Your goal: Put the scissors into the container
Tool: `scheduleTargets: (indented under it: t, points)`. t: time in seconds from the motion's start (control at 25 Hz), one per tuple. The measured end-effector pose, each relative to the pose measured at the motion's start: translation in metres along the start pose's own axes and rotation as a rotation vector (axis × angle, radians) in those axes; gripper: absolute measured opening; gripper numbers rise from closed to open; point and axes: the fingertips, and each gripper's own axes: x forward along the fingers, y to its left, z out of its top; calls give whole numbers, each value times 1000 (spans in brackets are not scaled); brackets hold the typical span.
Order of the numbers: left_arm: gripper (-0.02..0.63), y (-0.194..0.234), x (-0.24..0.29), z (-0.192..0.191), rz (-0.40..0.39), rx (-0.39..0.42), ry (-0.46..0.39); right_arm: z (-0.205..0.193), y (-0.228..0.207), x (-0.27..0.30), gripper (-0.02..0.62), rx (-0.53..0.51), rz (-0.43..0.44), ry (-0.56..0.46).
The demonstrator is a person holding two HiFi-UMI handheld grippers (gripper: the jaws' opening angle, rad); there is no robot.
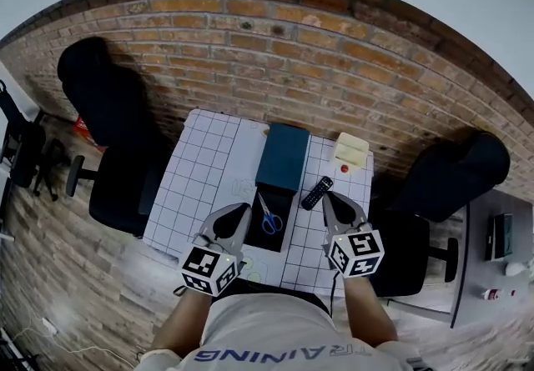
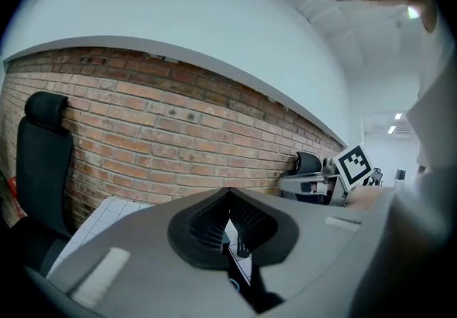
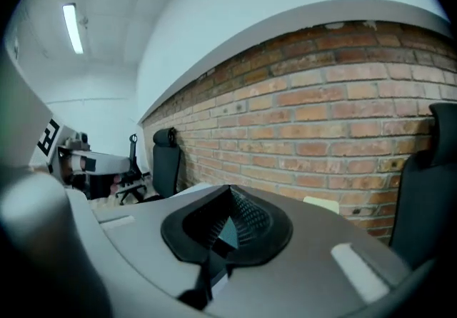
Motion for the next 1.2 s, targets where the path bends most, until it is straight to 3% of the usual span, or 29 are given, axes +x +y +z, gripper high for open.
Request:
scheduleTargets:
  t: [0.16,0.32,1.2]
  points:
    - [2,-14,4,21,3,32,-45,37,-16,-29,14,1,-6,-115]
    - [2,-22,4,38,23,52,-86,52,-29,-51,14,-8,-10,-165]
    - [2,-32,-8,35,48,64,-73,34,-24,-52,15,3,32,-130]
